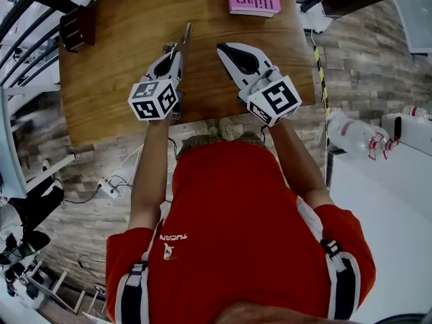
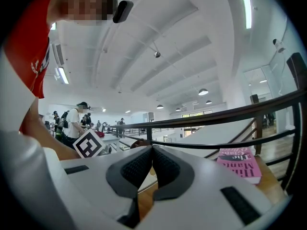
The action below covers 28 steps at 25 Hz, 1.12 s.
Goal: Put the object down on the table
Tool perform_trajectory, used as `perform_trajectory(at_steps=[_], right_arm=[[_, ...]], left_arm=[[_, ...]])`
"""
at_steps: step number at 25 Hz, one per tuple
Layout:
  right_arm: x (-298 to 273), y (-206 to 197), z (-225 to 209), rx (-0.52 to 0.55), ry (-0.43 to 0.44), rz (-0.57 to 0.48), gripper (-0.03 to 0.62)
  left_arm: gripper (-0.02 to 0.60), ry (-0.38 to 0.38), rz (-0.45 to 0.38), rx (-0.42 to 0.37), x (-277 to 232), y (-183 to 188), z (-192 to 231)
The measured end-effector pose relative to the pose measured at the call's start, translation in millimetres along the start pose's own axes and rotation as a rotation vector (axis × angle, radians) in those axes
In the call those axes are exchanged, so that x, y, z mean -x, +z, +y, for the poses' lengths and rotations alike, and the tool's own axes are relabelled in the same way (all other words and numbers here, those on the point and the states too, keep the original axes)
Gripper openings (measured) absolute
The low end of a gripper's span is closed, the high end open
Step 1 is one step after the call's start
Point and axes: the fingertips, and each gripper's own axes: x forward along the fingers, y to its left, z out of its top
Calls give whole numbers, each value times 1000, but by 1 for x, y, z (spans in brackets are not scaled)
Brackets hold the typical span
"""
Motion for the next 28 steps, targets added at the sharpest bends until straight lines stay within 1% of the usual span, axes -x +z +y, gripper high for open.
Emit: perform_trajectory(at_steps=[5,11,16,21,28], right_arm=[[1,-4,-11,-15,-20,7,25],[2,-10,-21,-35,-35,12,25],[1,-14,-24,-42,-32,16,25],[5,-13,-28,-46,-39,15,25],[9,-13,-27,-47,-45,13,25]], left_arm=[[9,7,72,35,-21,-12,7],[9,34,155,26,-39,-26,17],[9,47,200,37,-48,-37,23],[11,56,201,64,-51,-40,27],[22,80,182,47,-50,-41,32]])
